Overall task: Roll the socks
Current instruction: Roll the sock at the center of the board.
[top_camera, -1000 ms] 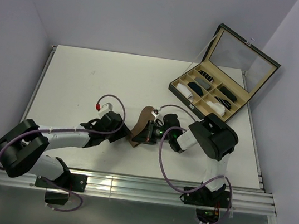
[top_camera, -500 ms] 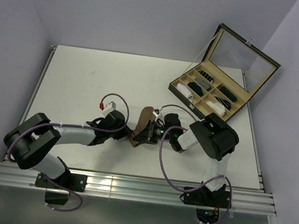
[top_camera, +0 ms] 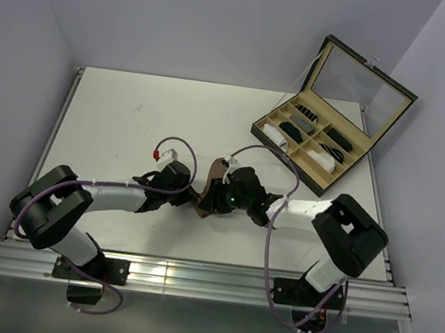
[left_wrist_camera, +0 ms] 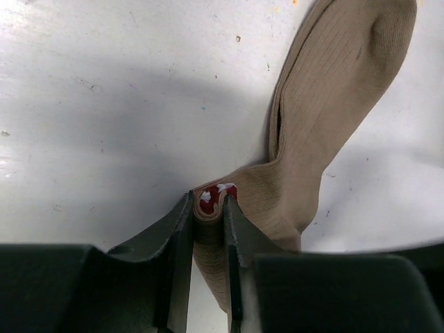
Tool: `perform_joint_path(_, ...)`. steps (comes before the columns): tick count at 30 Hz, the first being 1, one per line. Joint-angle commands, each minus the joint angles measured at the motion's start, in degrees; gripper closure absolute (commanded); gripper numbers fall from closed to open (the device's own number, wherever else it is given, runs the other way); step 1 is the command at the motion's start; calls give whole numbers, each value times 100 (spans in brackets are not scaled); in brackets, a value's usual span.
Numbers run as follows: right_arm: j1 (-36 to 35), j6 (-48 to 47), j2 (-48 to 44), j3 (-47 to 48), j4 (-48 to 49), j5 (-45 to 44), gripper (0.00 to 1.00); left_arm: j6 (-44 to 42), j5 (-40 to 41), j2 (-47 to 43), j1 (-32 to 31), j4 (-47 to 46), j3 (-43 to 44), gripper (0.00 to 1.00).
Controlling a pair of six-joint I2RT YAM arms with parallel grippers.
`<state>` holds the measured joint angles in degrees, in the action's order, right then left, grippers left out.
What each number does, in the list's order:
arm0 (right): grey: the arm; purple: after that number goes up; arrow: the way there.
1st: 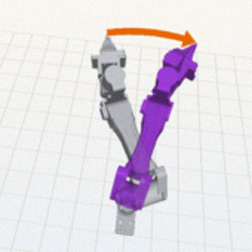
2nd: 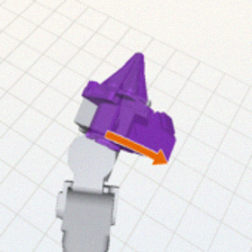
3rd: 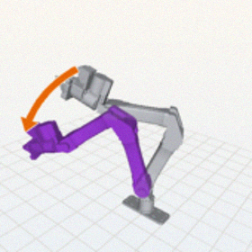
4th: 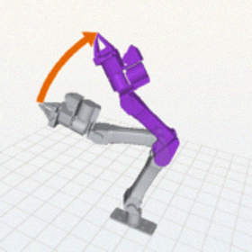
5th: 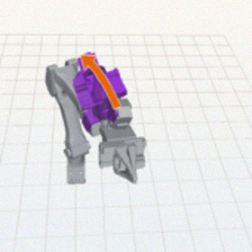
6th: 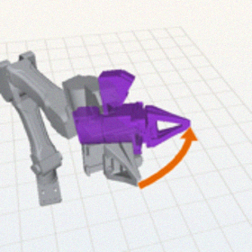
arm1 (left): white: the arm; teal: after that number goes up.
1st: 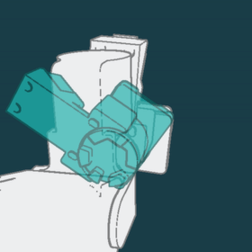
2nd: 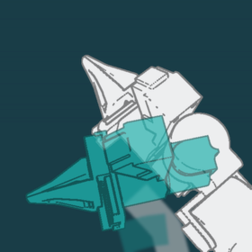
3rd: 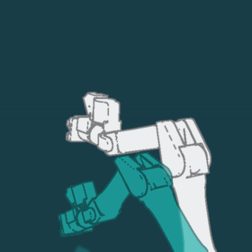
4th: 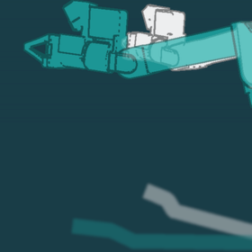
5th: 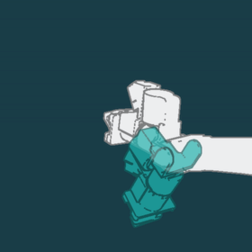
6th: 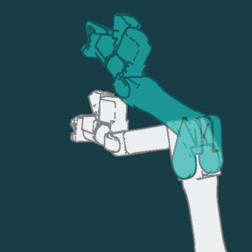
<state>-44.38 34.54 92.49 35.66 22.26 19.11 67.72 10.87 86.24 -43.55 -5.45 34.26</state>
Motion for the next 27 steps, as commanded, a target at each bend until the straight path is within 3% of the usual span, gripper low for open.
perform_joint_path(1,-508,-782,-546,187,-758,-1619,53,-330,196,25,-22,730,107,100)
perform_joint_path(10,-1406,-1582,-653,380,-785,-2780,49,-392,196,-72,-22,923,177,100)
perform_joint_path(27,-2127,-1934,533,1110,-1171,-3431,52,-391,214,-292,-31,985,133,100)
